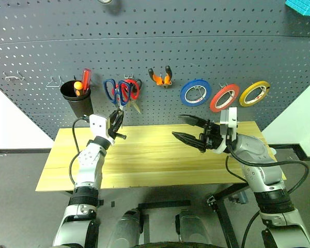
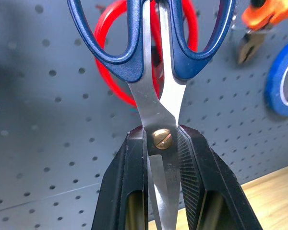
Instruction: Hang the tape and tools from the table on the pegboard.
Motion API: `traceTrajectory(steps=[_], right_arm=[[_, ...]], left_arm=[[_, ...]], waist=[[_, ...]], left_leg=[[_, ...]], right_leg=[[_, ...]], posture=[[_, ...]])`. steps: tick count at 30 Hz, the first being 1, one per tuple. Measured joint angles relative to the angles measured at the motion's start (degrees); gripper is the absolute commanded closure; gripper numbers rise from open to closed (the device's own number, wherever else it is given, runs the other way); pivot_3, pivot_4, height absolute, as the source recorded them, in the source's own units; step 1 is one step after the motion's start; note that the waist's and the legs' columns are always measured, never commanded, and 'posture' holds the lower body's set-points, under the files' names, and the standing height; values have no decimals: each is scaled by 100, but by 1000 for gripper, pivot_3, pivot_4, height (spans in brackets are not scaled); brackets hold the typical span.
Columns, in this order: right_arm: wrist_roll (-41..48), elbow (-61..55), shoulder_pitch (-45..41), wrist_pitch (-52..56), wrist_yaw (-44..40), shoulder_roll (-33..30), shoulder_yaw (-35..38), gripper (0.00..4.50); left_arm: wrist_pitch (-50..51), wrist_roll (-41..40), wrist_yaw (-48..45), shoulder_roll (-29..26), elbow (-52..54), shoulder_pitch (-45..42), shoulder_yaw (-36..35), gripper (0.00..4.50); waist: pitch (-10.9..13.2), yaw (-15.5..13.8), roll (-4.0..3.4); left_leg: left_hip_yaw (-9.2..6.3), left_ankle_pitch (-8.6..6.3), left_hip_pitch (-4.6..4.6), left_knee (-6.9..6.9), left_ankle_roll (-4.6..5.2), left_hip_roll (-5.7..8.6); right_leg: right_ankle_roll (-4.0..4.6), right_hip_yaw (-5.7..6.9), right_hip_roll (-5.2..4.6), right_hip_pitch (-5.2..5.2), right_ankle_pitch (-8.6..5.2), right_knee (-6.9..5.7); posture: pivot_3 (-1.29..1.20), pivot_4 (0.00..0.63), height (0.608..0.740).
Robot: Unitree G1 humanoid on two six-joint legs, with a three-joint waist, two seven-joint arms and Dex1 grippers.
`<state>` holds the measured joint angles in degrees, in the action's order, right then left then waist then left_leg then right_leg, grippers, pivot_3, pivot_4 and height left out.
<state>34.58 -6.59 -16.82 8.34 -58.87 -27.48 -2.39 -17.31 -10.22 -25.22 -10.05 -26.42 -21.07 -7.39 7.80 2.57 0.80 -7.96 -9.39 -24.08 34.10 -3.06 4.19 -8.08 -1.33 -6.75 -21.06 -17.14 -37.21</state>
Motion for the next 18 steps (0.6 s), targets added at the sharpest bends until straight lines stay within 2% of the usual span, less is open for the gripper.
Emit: traceTrajectory(steps=[6,13,18], right_arm=[[-8,-55,38,0,10,11,37,1524],[-9,-116,67,18,23,13,46,1524],[-70,-160,124,20,32,10,47,1524]], left_arm=[[31,115,-8,-35,-351,-153,108,3982],[216,49,-75,-50,-421,-202,116,1723],[1049,59,-23,-226,-159,41,150,1723]], waist=[[-2,0,1],[-5,8,1],[-17,29,-3]], left_leg=[[0,0,0,2,0,0],[-1,0,1,3,0,0],[-1,0,2,3,0,0]], right_leg=[[-1,0,0,1,1,-1],[-2,0,0,0,1,-3],[-2,-1,0,0,1,-5]], posture=[[-94,52,725],[-98,53,725],[-100,56,725]])
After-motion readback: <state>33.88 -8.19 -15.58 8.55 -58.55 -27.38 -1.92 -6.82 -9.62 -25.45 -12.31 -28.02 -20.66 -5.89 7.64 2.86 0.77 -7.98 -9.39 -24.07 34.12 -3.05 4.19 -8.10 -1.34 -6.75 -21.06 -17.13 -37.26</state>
